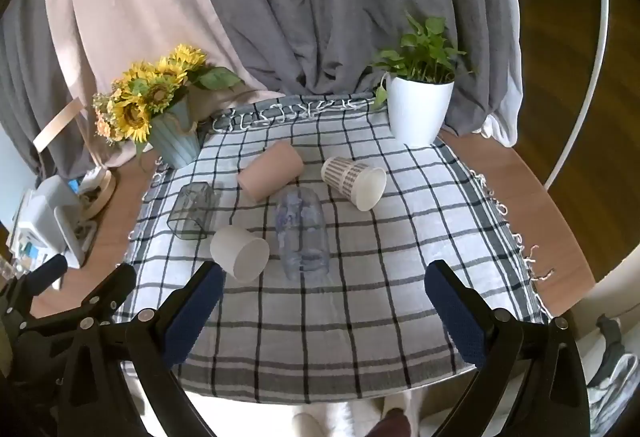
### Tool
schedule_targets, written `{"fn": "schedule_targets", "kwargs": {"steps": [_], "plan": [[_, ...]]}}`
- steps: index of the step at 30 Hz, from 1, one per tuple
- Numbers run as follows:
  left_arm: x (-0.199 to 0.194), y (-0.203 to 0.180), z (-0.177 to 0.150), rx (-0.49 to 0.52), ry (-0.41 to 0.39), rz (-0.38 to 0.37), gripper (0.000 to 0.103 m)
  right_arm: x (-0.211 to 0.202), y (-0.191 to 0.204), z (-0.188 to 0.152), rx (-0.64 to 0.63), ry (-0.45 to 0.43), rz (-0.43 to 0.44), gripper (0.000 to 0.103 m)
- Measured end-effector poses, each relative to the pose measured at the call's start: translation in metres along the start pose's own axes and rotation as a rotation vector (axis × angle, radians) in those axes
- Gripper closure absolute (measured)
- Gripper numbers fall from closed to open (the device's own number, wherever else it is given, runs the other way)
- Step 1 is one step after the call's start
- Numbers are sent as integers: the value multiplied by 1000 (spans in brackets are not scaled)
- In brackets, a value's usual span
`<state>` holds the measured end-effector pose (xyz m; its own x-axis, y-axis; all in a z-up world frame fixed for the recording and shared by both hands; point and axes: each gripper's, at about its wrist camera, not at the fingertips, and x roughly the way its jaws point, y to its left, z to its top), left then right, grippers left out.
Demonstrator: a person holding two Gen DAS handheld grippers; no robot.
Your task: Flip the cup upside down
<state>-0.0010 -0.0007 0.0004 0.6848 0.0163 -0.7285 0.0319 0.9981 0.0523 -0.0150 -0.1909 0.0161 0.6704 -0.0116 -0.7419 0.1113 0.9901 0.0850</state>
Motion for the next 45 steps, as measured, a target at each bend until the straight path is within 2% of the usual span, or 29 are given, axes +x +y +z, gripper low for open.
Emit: {"fn": "schedule_targets", "kwargs": {"steps": [45], "plan": [[5, 4, 17, -27, 7, -23, 0, 5, -2, 5, 16, 6, 18, 2]]}}
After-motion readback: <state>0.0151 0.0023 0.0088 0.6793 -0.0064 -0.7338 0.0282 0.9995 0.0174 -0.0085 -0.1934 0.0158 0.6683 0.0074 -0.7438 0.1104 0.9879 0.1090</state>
